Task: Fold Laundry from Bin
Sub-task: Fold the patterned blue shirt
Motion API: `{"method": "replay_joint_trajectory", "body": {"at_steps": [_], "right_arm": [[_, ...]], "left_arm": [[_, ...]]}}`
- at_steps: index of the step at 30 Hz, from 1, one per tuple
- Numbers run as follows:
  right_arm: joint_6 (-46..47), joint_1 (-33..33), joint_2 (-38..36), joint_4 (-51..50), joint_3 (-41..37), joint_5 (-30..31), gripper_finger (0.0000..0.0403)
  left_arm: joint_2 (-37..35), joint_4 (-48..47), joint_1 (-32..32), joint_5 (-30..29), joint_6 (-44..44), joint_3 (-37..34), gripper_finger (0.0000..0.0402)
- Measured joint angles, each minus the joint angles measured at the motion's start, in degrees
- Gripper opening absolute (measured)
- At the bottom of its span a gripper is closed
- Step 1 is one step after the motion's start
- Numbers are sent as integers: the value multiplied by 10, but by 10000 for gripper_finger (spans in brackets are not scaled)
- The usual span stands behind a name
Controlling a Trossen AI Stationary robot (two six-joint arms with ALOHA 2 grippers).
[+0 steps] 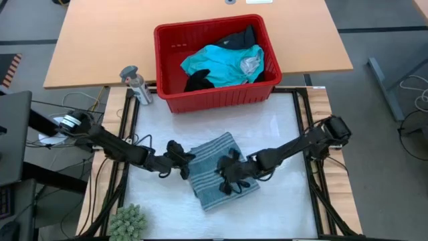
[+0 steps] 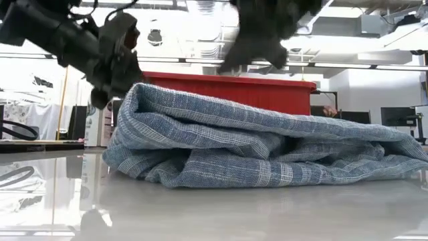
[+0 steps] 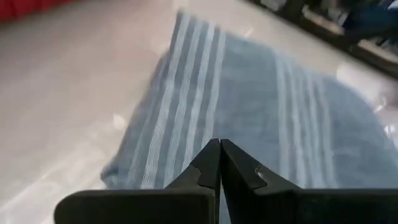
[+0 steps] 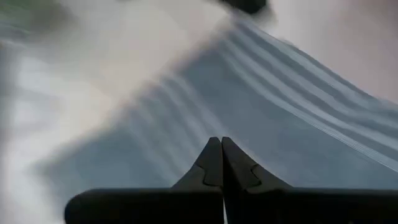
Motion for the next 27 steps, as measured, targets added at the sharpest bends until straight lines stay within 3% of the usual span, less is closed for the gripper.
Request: {"method": "replay_joint_trajectory", "body": {"at_steps": [2,6,14,18,22,27], "right_arm": [[13,-4,6,-43,-1,33,15],[22,-22,16,-52,-12,44,15],[106,-63,42,-53,-79,67,15],[118,-77,51,-29,-108,38,15],[104,-83,41,3,-106,27,15],[39,-88,-31,-1,-74,44,15]], "left_arm": [[-26,-10,1,-20,2,0,0],[-40,-12,5,-31,21,0,0],[25,-1,13,-24,9,0,0],[33,11,16,-7,6,0,0],[4,17,21,8,24,5,0],[-59,13,25,-5,46,16,0]]}}
